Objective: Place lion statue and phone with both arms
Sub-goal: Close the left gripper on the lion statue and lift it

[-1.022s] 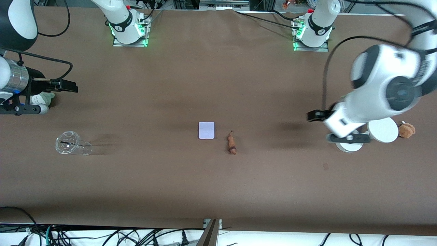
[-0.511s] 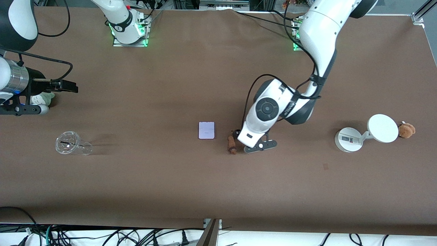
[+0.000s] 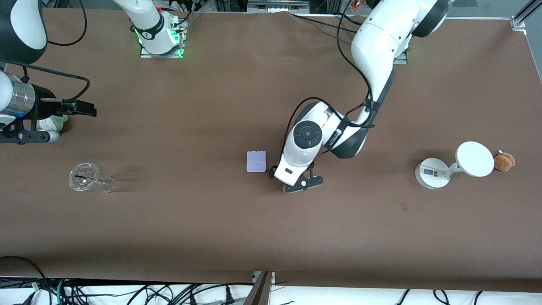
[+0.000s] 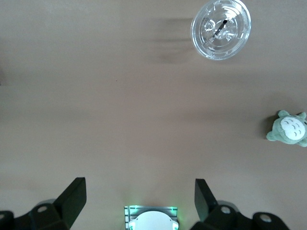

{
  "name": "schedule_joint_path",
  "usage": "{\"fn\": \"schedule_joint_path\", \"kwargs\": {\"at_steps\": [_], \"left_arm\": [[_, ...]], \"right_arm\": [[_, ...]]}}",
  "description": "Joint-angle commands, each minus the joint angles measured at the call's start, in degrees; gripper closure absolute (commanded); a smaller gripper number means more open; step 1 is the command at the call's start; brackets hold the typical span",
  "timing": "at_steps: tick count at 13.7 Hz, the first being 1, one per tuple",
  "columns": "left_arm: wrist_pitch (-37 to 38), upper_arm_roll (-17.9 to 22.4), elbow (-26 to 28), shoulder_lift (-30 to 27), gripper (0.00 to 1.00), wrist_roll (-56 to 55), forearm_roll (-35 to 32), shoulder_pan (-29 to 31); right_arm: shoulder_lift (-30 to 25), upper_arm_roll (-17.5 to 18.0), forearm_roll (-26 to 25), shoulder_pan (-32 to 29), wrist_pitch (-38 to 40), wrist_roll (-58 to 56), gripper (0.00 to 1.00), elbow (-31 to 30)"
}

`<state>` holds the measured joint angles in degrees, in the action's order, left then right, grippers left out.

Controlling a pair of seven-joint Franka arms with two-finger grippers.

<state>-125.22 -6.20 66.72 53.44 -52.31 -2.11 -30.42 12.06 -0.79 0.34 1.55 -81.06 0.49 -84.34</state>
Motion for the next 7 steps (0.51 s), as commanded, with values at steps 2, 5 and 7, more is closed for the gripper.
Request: {"fn": "schedule_joint_path", "kwargs": {"at_steps": [2,5,7], "left_arm": [[-0.4,1.8,-4.1,2.6,0.13,-0.3,-1.1,-1.4],[-2.1,1.9,-3.5,3.5,0.53,-0.4,-1.1,-1.6],[-3.4,2.9,-3.3,4.2,0.88,-0.3,-2.6,-2.0]], "right_arm": [[0.7,0.5,1.1,0.1,-0.3,0.6,0.0,1.1],[0.8,0.4,1.3,0.7,-0.9,0.7,0.0,1.0],[0.9,0.4,0.6,0.8,-0.9,0.7,0.0,1.0]]}}
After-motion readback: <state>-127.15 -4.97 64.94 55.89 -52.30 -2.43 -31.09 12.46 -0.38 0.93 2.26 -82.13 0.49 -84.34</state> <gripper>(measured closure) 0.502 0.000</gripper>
